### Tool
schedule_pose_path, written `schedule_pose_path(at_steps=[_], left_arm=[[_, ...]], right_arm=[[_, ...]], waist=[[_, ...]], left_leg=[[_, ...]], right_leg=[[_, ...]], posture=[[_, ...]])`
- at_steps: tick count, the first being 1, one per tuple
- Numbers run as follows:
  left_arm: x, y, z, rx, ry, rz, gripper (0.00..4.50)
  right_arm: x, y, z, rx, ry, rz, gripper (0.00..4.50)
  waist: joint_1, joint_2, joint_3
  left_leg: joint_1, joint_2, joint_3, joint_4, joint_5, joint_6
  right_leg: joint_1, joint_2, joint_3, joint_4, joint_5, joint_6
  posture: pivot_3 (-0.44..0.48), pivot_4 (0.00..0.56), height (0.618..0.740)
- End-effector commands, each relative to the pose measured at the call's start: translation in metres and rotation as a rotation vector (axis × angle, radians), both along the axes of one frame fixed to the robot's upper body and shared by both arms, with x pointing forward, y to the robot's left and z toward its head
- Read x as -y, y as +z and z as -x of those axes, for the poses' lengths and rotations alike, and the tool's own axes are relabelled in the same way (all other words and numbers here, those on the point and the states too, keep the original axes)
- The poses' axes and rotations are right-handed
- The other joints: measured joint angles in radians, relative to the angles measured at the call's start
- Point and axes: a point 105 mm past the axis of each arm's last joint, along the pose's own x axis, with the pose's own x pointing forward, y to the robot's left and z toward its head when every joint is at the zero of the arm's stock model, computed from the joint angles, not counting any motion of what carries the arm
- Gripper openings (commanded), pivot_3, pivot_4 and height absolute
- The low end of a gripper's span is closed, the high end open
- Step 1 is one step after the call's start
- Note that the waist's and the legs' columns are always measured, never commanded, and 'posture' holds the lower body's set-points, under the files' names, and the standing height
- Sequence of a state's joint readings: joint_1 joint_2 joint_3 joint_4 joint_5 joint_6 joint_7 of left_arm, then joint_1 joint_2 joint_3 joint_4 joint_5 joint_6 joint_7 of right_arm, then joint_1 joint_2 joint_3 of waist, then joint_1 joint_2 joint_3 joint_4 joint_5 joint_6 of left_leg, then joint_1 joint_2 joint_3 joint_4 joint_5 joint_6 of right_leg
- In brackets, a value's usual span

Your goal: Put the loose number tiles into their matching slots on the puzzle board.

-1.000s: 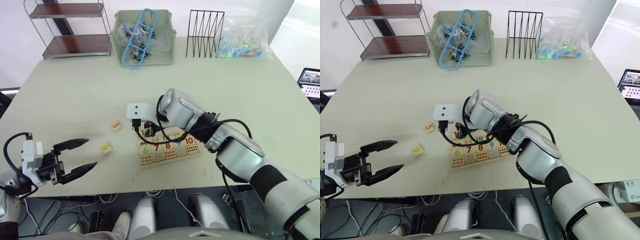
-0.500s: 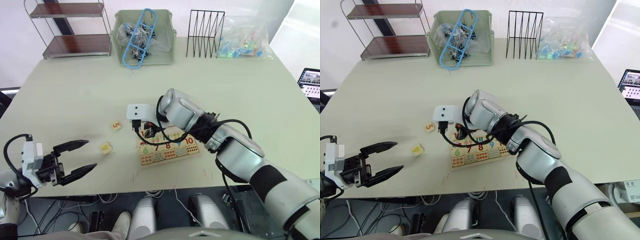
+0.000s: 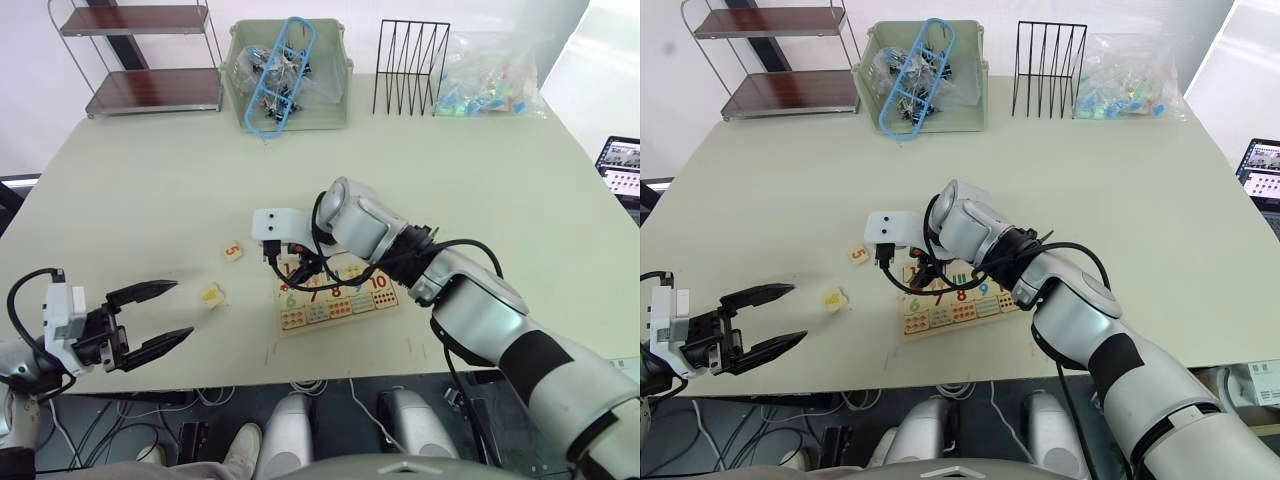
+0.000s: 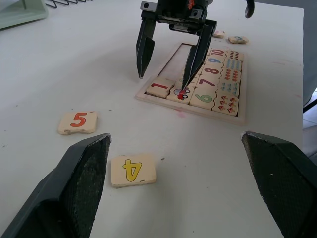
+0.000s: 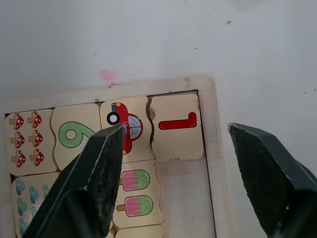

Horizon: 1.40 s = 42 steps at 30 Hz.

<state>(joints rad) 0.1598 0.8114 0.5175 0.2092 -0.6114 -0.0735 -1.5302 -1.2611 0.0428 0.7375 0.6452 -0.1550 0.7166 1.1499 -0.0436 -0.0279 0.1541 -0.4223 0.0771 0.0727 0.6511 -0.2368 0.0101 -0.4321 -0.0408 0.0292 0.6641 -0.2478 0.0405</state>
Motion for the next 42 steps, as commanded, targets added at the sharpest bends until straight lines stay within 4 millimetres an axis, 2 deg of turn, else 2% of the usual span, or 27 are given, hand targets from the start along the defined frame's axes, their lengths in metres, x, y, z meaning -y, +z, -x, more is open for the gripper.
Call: schedule_pose_path(at_steps=[1,10,13,16,17,18,29,38,42], left_arm=[[0.0,0.008,0.0,0.043,-0.005,-0.006,4.5],[0.001,0.008,-0.001,0.046,-0.004,-0.004,4.5],[0.001,0.008,-0.001,0.046,-0.004,-0.003,4.5],[0.001,0.008,-0.001,0.048,-0.002,-0.003,4.5],[0.002,0.008,-0.001,0.048,-0.002,-0.003,4.5],[0.002,0.008,-0.001,0.048,-0.002,-0.003,4.5],[0.001,0.008,0.0,0.046,0.001,-0.006,4.5],[0.0,0.01,0.001,0.048,0.006,-0.009,4.5],[0.0,0.01,0.002,0.049,0.009,-0.008,4.5]], right_arm=[[-0.005,0.015,0.002,0.015,0.026,-0.053,3.5],[-0.001,0.03,0.0,0.006,0.027,-0.261,3.5],[0.003,0.03,-0.005,0.019,0.011,-0.318,2.66],[0.002,0.03,-0.006,0.025,0.013,-0.39,1.02],[0.002,0.029,-0.006,0.033,0.018,-0.41,0.65],[0.002,0.027,-0.006,0.033,0.021,-0.427,0.03],[0.004,0.011,0.001,0.009,0.079,-0.562,0.03],[0.012,-0.024,-0.003,0.004,0.048,-0.452,0.03],[0.013,-0.027,-0.002,-0.006,0.049,-0.445,0.03]], waist=[[0.0,0.0,0.0],[0.0,-0.001,0.0],[0.0,-0.001,0.0],[0.0,-0.001,-0.001],[0.0,-0.001,-0.001],[0.0,-0.001,-0.001],[0.0,-0.001,-0.001],[0.0,-0.001,-0.001],[0.0,-0.001,-0.001]], left_leg=[[0.0,0.0,0.0,0.0,0.0,0.0],[0.0,0.0,-0.001,0.0,0.0,0.0],[0.0,0.0,-0.001,0.0,0.0,0.0],[0.0,0.0,-0.001,0.0,0.0,0.0],[0.0,0.0,-0.001,0.0,0.0,0.0],[0.0,0.0,-0.001,0.0,0.0,0.0],[0.0,0.0,-0.001,0.0,0.0,0.0],[0.0,0.0,-0.001,0.0,0.0,-0.001],[0.0,0.0,-0.001,0.0,0.0,-0.001]], right_leg=[[0.0,0.0,0.0,0.0,0.0,0.0],[0.0,0.0,-0.001,0.0,0.0,0.0],[0.0,0.0,-0.001,0.0,0.0,0.0],[0.0,0.0,-0.001,0.0,0.0,0.0],[0.0,0.0,-0.001,0.0,0.0,0.0],[0.0,0.0,-0.001,0.0,0.0,0.0],[0.0,0.0,-0.001,0.0,0.0,0.0],[0.0,0.0,-0.001,0.0,0.0,0.0],[0.001,0.0,-0.001,0.001,0.0,0.0]], posture=[[0.0,0.15,0.74],[0.0,0.15,0.74],[0.0,0.15,0.74],[0.0,0.15,0.74],[0.0,0.15,0.74],[0.0,0.15,0.74],[0.0,0.15,0.74],[0.0,0.15,0.74],[0.0,0.15,0.74]])
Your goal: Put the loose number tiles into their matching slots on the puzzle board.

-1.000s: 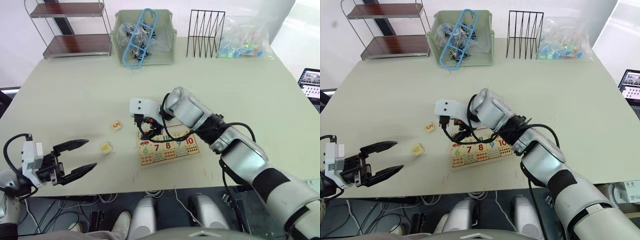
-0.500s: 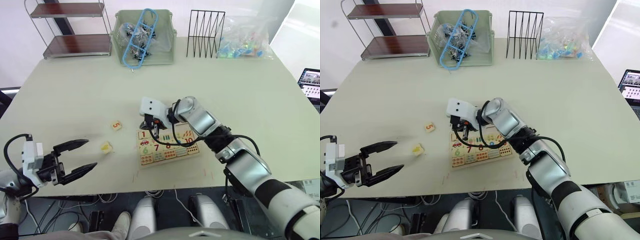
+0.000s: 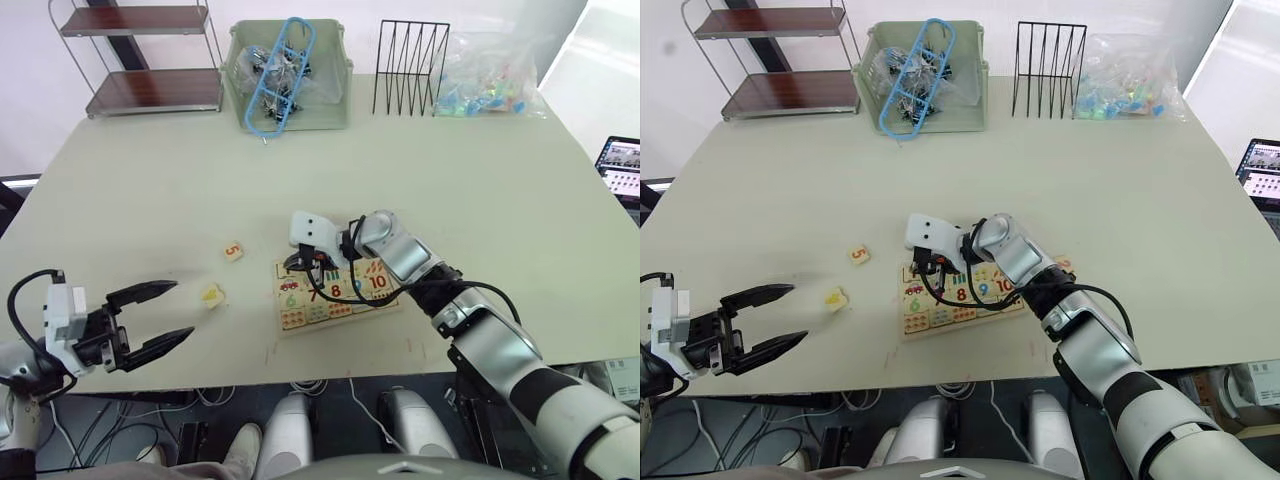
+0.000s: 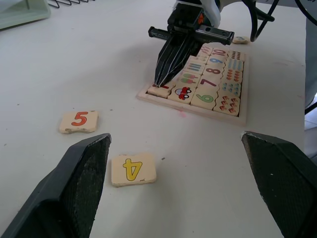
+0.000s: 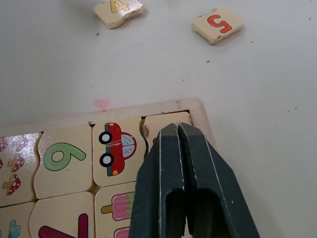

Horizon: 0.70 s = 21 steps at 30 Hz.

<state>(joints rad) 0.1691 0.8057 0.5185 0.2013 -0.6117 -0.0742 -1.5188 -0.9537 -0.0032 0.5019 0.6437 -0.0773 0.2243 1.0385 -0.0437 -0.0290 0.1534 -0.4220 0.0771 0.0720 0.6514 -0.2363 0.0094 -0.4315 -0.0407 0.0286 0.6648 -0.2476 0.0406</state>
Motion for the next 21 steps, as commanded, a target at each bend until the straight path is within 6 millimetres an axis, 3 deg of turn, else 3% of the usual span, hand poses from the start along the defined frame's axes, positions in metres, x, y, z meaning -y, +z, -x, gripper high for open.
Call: schedule_pose_path(at_steps=[1,5,10,21], left_arm=[[0.0,0.011,0.001,0.049,-0.001,-0.011,4.5],[0.001,0.01,0.001,0.048,-0.001,-0.008,4.5],[0.001,0.008,0.002,0.048,0.007,-0.009,4.5],[-0.002,-0.004,0.001,0.041,0.109,0.003,4.5]], right_arm=[[-0.001,-0.003,0.002,-0.004,0.005,0.007,0.03],[-0.004,0.003,0.002,0.005,0.005,-0.029,0.03],[-0.005,0.028,0.001,-0.008,-0.024,-0.168,0.03],[0.029,0.057,-0.014,0.134,-0.249,-0.381,0.03]], waist=[[0.0,0.0,0.0],[0.0,0.0,0.0],[0.001,0.0,0.0],[0.002,0.0,0.0]], left_leg=[[0.0,0.0,0.0,0.0,0.0,0.0],[0.0,0.0,0.0,0.0,0.0,-0.001],[0.0,0.0,0.0,0.0,0.001,-0.001],[0.0,0.0,0.0,0.0,0.001,-0.001]], right_leg=[[0.0,0.0,0.0,0.0,0.0,0.0],[0.0,0.0,0.0,0.0,0.0,0.0],[0.0,0.0,0.0,0.0,0.0,0.0],[0.0,0.0,0.0,0.0,0.0,0.0]], posture=[[0.0,0.15,0.74],[0.0,0.15,0.74],[0.0,0.15,0.74],[0.0,0.15,0.74]])
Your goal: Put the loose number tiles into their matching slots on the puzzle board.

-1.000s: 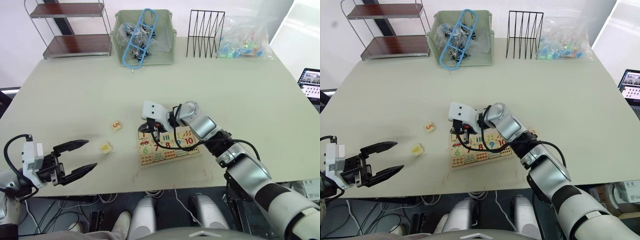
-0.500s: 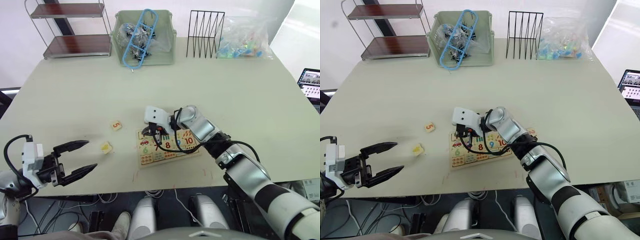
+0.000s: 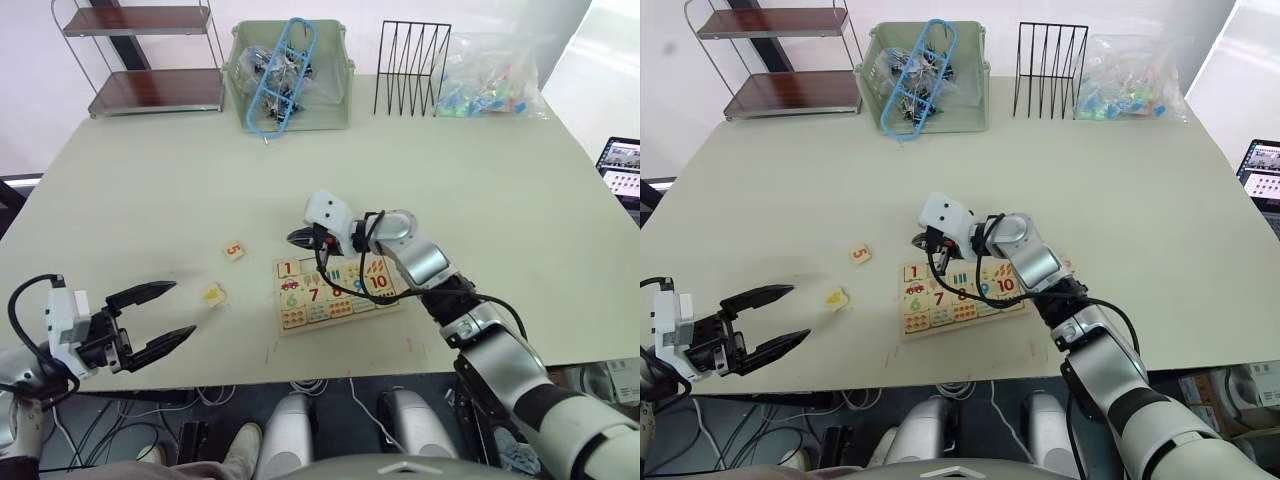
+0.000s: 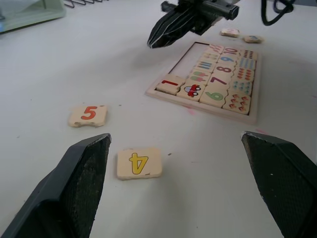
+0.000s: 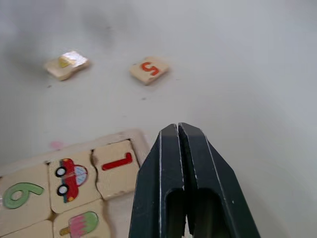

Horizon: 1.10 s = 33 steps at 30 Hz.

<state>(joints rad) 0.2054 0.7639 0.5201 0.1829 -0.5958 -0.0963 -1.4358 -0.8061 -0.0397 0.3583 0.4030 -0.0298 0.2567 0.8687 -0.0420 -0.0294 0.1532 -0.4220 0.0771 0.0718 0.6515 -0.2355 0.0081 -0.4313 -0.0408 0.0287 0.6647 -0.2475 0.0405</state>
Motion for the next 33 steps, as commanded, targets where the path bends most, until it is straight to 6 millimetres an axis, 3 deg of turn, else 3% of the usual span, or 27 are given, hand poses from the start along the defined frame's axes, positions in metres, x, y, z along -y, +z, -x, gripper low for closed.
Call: schedule_pose_path(at_steps=[1,8,14,17,20,25,33], left_arm=[[-0.001,0.003,0.0,0.033,0.038,-0.006,4.5],[-0.001,-0.004,-0.005,0.047,0.121,0.004,4.5],[0.001,-0.008,-0.001,0.045,0.162,0.006,4.5],[0.0,-0.01,0.001,0.041,0.183,0.007,4.5],[-0.001,-0.011,0.001,0.043,0.194,0.007,4.5],[-0.004,-0.012,0.001,0.042,0.204,0.002,4.5],[-0.008,-0.016,0.004,0.03,0.216,-0.015,4.5]], right_arm=[[0.012,0.033,0.0,0.098,-0.06,-0.165,0.03],[0.061,0.032,0.006,0.081,-0.18,-0.259,0.03],[0.116,0.026,0.019,0.042,-0.269,-0.311,0.03],[0.157,0.02,0.033,0.038,-0.339,-0.331,0.74],[0.185,0.014,0.042,0.03,-0.398,-0.33,1.87],[0.229,0.009,0.056,0.016,-0.485,-0.349,4.47],[0.285,-0.016,0.097,-0.012,-0.586,-0.279,4.47]], waist=[[0.0,0.0,0.0],[0.002,-0.001,0.0],[0.004,-0.001,0.0],[0.006,-0.001,0.0],[0.007,-0.001,0.0],[0.007,-0.001,0.0],[0.013,-0.001,-0.001]], left_leg=[[0.0,0.0,0.0,0.0,0.0,0.0],[0.001,0.0,0.0,0.001,0.0,0.0],[0.001,0.0,0.0,0.001,0.0,0.0],[0.001,0.0,0.0,0.001,0.0,0.0],[0.003,0.0,0.0,0.001,0.0,0.0],[0.008,0.0,0.0,0.001,0.0,0.0],[0.008,0.0,-0.001,0.001,0.0,0.0]], right_leg=[[0.0,0.0,0.0,0.0,0.0,0.0],[0.001,0.0,0.0,0.0,0.0,0.0],[0.002,0.0,0.0,-0.001,0.0,0.0],[0.002,0.0,0.0,-0.001,0.0,0.0],[0.004,0.0,0.0,-0.001,0.0,0.0],[0.008,0.0,0.001,-0.001,-0.002,-0.003],[0.009,0.0,0.001,-0.002,-0.002,-0.003]], posture=[[0.0,0.15,0.74],[0.0,0.15,0.74],[0.0,0.15,0.74],[0.0,0.15,0.74],[0.0,0.15,0.74],[0.0,0.15,0.74],[0.0,0.15,0.74]])
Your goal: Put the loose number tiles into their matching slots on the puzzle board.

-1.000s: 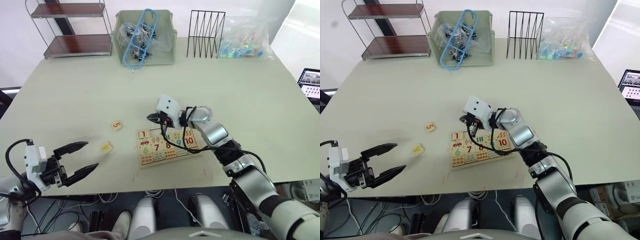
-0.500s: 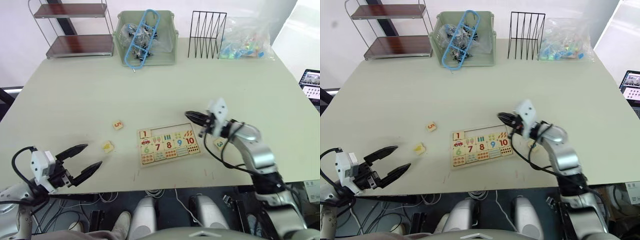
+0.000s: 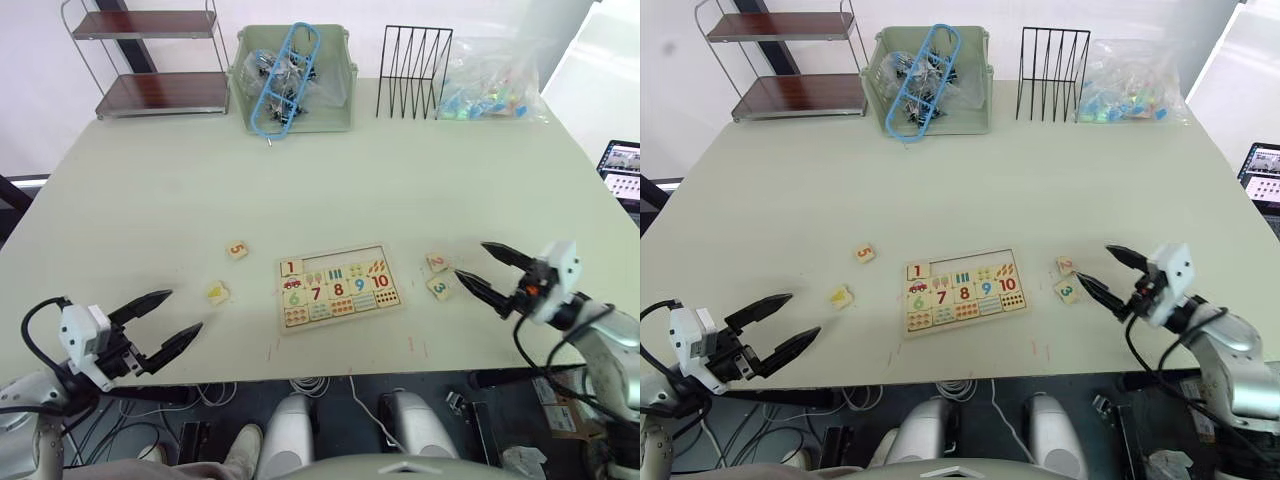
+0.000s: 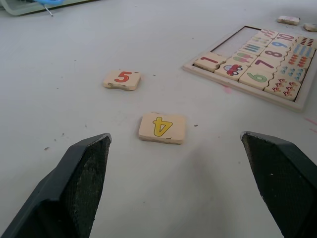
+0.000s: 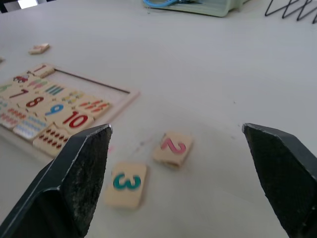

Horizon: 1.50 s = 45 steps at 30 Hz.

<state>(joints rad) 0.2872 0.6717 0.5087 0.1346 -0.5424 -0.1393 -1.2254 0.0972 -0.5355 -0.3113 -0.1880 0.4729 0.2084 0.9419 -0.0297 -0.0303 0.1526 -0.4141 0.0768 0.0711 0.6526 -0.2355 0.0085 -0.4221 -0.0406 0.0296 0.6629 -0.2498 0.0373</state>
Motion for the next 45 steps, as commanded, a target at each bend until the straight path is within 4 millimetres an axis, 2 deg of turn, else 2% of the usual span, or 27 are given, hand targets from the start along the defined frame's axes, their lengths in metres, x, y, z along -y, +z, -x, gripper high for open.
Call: schedule_pose_path(at_steps=[1,5,11,28,31,45], left_arm=[[-0.007,0.006,0.003,0.025,0.017,-0.027,4.5],[-0.01,0.005,0.004,0.021,0.031,-0.033,4.5],[-0.011,0.002,0.005,0.015,0.054,-0.042,4.5],[-0.011,-0.006,0.009,0.02,0.132,-0.014,4.5],[-0.009,-0.008,0.008,0.02,0.156,-0.007,4.5],[-0.001,-0.008,-0.01,0.074,0.24,0.01,4.5]], right_arm=[[0.017,0.005,0.017,0.054,-0.026,0.044,4.47],[0.033,-0.012,0.037,0.027,-0.071,0.075,4.47],[0.042,-0.02,0.05,0.041,-0.118,0.081,4.47],[0.036,-0.028,0.05,0.066,-0.063,0.085,4.47],[0.034,-0.027,0.047,0.111,-0.097,0.093,4.47],[0.017,-0.03,0.052,0.138,-0.146,0.043,4.47]], waist=[[0.001,0.0,0.0],[0.0,0.0,0.0],[0.0,0.0,0.0],[0.015,0.0,0.0],[0.016,0.0,0.0],[0.018,0.0,0.0]], left_leg=[[0.0,0.0,0.0,0.0,0.0,0.0],[0.001,0.0,0.0,0.0,0.0,0.0],[0.007,0.0,0.0,0.001,0.0,0.0],[0.008,0.0,0.001,0.0,0.0,0.0],[0.008,0.0,0.001,0.0,0.0,0.0],[0.008,0.0,0.001,0.0,0.0,0.0]], right_leg=[[0.0,0.0,0.0,0.0,0.0,0.0],[0.001,0.0,0.0,0.0,0.0,0.0],[0.007,0.0,0.001,0.0,-0.002,0.003],[0.007,0.0,0.002,0.0,-0.001,0.0],[0.007,0.0,0.002,-0.001,-0.001,0.001],[0.007,0.0,0.002,0.0,-0.001,0.002]], posture=[[0.0,0.15,0.74],[0.0,0.15,0.74],[0.0,0.15,0.74],[0.0,0.15,0.74],[0.0,0.15,0.74],[0.0,0.15,0.74]])
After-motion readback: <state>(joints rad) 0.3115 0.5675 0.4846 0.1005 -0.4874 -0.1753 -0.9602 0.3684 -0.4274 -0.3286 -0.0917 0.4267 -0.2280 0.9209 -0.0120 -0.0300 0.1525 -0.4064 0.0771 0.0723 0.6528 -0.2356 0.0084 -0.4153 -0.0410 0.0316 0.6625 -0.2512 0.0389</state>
